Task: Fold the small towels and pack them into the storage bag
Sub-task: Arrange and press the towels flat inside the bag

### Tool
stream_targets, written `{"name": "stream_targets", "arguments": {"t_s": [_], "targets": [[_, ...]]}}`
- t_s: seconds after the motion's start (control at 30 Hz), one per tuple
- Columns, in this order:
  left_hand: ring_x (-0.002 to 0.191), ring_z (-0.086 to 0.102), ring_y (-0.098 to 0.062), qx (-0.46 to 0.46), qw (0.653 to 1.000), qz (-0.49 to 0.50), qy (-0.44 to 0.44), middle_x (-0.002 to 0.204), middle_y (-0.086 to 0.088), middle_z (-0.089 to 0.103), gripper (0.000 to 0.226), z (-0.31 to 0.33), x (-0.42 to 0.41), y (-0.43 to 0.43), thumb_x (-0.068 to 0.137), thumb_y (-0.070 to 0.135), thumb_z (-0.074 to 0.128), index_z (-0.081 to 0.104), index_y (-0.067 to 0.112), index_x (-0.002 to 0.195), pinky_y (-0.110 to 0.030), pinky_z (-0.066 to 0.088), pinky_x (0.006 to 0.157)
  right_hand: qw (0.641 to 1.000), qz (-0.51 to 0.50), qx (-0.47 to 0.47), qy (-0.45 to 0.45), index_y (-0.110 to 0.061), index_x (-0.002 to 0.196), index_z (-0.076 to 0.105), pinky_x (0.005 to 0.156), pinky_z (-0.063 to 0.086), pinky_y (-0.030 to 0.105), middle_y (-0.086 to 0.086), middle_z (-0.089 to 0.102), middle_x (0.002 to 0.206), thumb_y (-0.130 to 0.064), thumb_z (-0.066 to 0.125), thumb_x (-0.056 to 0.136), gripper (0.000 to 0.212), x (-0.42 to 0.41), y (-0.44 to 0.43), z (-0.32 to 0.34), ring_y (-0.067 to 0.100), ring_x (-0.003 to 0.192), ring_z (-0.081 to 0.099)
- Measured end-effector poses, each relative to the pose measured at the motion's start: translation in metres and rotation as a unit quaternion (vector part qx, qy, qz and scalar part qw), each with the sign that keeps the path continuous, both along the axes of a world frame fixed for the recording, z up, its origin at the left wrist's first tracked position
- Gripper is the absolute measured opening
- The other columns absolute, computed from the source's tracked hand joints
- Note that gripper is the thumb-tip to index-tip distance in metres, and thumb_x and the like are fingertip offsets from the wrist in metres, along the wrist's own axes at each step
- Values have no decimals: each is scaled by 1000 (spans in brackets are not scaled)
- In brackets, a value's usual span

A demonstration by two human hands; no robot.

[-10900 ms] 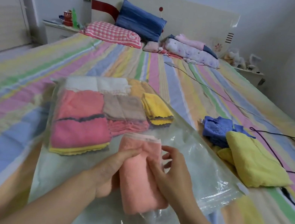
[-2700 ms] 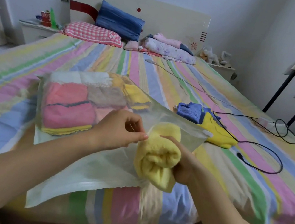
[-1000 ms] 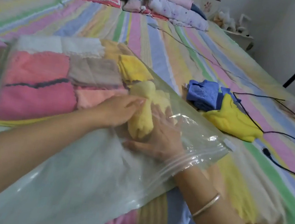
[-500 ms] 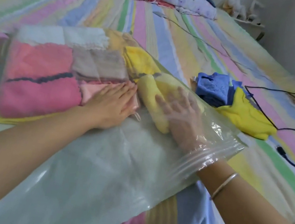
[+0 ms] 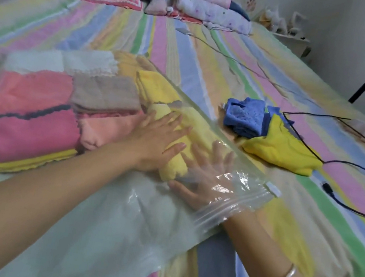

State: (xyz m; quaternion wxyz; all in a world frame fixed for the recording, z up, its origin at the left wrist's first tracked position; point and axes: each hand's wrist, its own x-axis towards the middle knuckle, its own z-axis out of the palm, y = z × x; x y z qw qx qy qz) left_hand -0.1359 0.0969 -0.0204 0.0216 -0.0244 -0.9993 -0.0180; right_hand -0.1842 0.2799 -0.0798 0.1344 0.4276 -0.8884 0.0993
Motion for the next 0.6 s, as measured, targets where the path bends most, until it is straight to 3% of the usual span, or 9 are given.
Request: {"name": "stream_targets", "arguments": {"t_s": [0.07,0.13,0.23,0.27,0.33,0.4,0.47,0.53,0.6], "targets": [[149,-12,-18,-28,997,16,-75,162,3,-7,58,-10,-3,4,98,57,11,3,39,153,-47,-10,119,995,-34,79,-47,-48,147,7,113,-11,60,-7,1,161,-85,7,75,81,4,5,9,37,145,-15],[148,-14,-19,-33,994,23,-105,162,3,-9,58,-17,-4,3,97,57,9,1,41,152,-47,-10,119,989,-31,111,-93,-46,149,-2,117,-9,55,-6,-12,161,-80,3,73,83,11,20,16,28,146,-21],[149,-9,-20,-17,990,41,-131,163,4,-4,55,-11,-10,2,98,57,9,8,42,151,-48,-7,119,982,23,51,-179,-32,148,32,115,26,40,-1,29,157,-49,22,80,71,19,63,29,21,144,24],[150,-5,-20,1,990,49,-135,163,4,1,53,-6,-13,5,99,56,10,16,42,150,-49,-5,120,977,45,8,-210,-28,137,52,106,39,30,-5,50,143,-33,31,76,64,20,79,37,13,132,44],[149,10,-24,58,990,71,-111,159,1,24,48,3,-17,13,101,51,17,44,39,138,-50,4,119,968,41,-64,-239,-25,99,75,79,45,12,-18,70,106,-13,36,65,53,22,107,51,-8,94,60],[139,36,-28,110,989,93,-26,133,-2,56,39,8,-22,23,102,44,25,62,29,105,-50,18,116,968,-37,-152,-198,-29,66,72,60,43,17,-16,73,72,-10,38,62,39,20,126,62,-3,62,61],[123,51,-27,127,984,92,85,119,-3,64,34,7,-27,33,100,37,34,65,23,100,-47,28,111,948,-134,-263,-120,-31,55,61,52,44,26,-10,66,55,-9,39,63,32,9,137,65,7,50,57],[116,55,-24,149,976,54,148,117,0,65,38,4,-31,47,92,37,36,67,20,107,-40,32,107,927,-199,-311,-58,-29,62,61,54,47,30,-9,66,60,-7,41,68,30,-10,140,63,14,56,60],[110,57,-23,162,975,7,153,113,1,67,40,1,-33,62,85,37,39,67,19,106,-36,34,101,938,-223,-265,-26,-26,85,64,60,46,31,-8,69,85,-4,48,75,29,-34,134,61,21,75,64]]}}
